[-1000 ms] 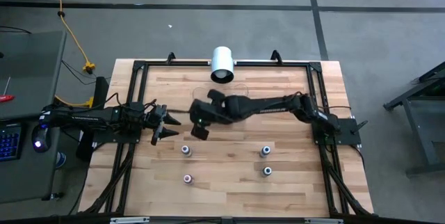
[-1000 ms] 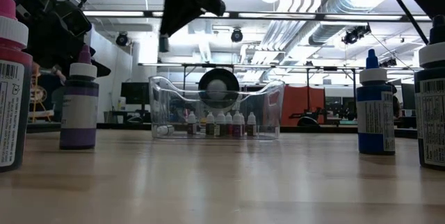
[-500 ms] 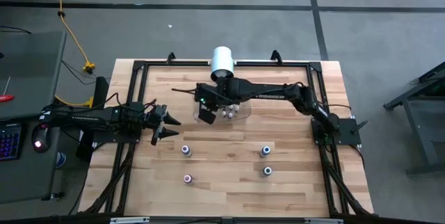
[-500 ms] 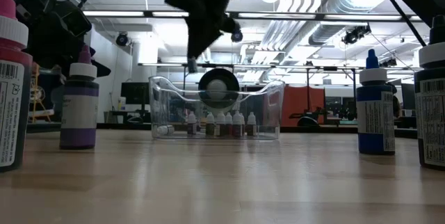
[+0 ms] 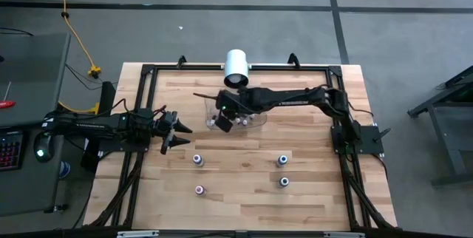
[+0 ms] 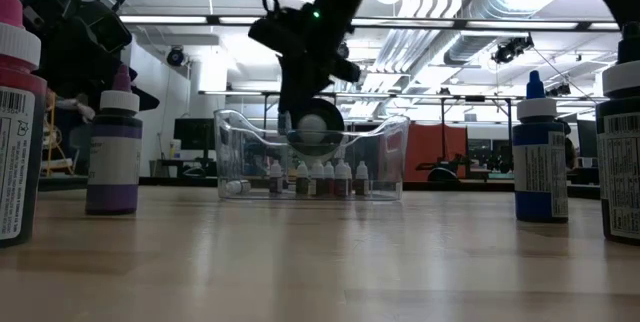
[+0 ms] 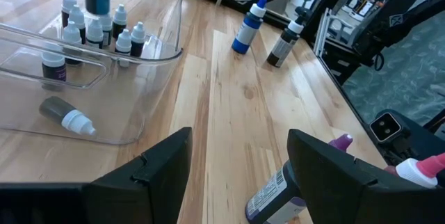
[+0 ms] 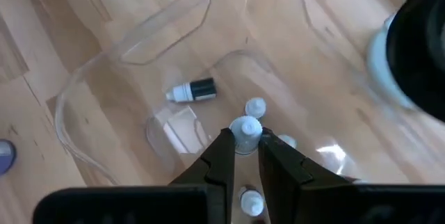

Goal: Pick & Place food coloring
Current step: Put the small blue food coloring bottle into the transparent bin, then put the large purple food coloring bottle into the transparent bin

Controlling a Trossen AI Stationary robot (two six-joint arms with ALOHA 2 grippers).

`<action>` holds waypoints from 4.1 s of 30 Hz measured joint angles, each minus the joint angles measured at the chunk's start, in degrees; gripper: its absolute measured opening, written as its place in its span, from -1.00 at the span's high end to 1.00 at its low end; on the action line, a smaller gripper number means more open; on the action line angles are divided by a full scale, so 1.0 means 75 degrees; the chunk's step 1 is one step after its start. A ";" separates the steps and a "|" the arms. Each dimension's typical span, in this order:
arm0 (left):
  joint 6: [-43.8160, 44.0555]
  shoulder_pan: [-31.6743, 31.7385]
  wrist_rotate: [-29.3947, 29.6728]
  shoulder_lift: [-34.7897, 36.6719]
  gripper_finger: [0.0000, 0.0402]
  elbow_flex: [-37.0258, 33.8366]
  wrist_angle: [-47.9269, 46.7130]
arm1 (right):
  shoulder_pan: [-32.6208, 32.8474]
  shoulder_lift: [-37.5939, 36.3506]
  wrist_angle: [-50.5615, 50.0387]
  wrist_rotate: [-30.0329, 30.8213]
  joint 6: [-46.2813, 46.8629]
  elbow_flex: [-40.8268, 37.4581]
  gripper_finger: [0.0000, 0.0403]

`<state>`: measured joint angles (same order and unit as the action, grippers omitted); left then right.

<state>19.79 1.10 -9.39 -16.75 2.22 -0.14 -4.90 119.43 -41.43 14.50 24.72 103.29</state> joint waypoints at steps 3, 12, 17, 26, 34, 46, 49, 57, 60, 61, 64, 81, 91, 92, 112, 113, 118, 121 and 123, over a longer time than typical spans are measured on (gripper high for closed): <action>0.0003 0.0000 0.0000 0.0000 -0.17 0.0000 0.0003 | 0.0080 -0.0120 0.0566 -0.0009 0.0112 -0.0549 0.79; 0.0001 -0.0001 0.0000 0.0000 -0.17 0.0001 0.0003 | 0.0119 -0.0125 0.1655 -0.0128 0.0107 -0.1566 0.77; 0.0002 -0.0002 0.0000 0.0001 -0.17 -0.0001 0.0001 | 0.0122 -0.0122 0.2147 -0.0085 0.0126 -0.1978 0.79; 0.0003 0.0001 0.0000 0.0002 -0.17 -0.0001 0.0000 | -0.0017 -0.0119 0.2192 0.0406 0.0119 -0.2166 0.76; 0.0000 -0.0002 0.0000 0.0001 -0.17 -0.0001 0.0001 | -0.0077 -0.0024 0.2291 0.0278 0.0471 -0.2166 0.77; 0.0003 0.0000 0.0000 0.0001 -0.17 0.0001 0.0000 | -0.0082 0.0047 0.2624 0.0261 0.0479 -0.2271 0.76; 0.0003 -0.0001 0.0000 0.0001 -0.17 0.0001 0.0000 | -0.0084 0.0047 0.2594 0.0193 0.0481 -0.2348 0.74; 0.0001 -0.0002 0.0000 0.0002 -0.17 0.0002 0.0001 | -0.0100 0.0047 0.2624 0.0192 0.0507 -0.2384 0.73; 0.0001 0.0000 0.0000 0.0002 -0.17 0.0002 0.0001 | -0.0100 0.0047 0.2622 0.0193 0.0473 -0.2384 0.72; 0.0003 -0.0002 0.0000 0.0002 -0.17 0.0002 0.0001 | -0.0100 0.0047 0.2622 0.0193 0.0473 -0.2384 0.72; 0.0000 0.0001 0.0000 0.0000 -0.17 0.0000 0.0000 | -0.0111 0.0047 0.2620 0.0190 0.0470 -0.2384 0.70; 0.0000 0.0001 0.0000 0.0001 -0.17 -0.0001 0.0001 | -0.0111 0.0047 0.2622 0.0187 0.0447 -0.2384 0.43; 0.0001 -0.0002 0.0000 0.0000 -0.17 0.0000 0.0001 | -0.0111 -0.0429 0.2519 0.0199 0.0055 -0.2382 0.41; 0.0000 0.0001 0.0000 0.0003 -0.17 0.0000 0.0000 | -0.0111 -0.0496 0.2472 0.0202 0.0003 -0.2382 0.41; 0.0003 0.0001 0.0000 0.0000 -0.17 0.0002 0.0000 | 0.0767 -0.1599 0.1798 -0.2289 -0.1870 -0.1704 0.41; 0.0000 -0.0002 0.0000 0.0003 -0.17 0.0002 0.0000 | 0.0845 -0.1599 0.1723 -0.2344 -0.2133 -0.1625 0.41; 0.0001 0.0000 0.0000 0.0001 -0.17 -0.0001 0.0001 | 0.1251 -0.1599 0.1225 -0.2397 -0.3019 -0.1122 0.41; 0.0001 0.0001 0.0000 0.0000 -0.17 0.0001 0.0002 | 0.1446 -0.1551 0.0697 -0.2402 -0.3333 -0.0767 0.41; 0.0000 -0.0001 0.0000 0.0001 -0.17 0.0000 0.0001 | 0.1541 -0.1438 0.0305 -0.2417 -0.3360 -0.0381 0.41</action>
<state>19.79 1.09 -9.39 -16.74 2.22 -0.13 6.66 108.64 -39.14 -3.63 -0.47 100.43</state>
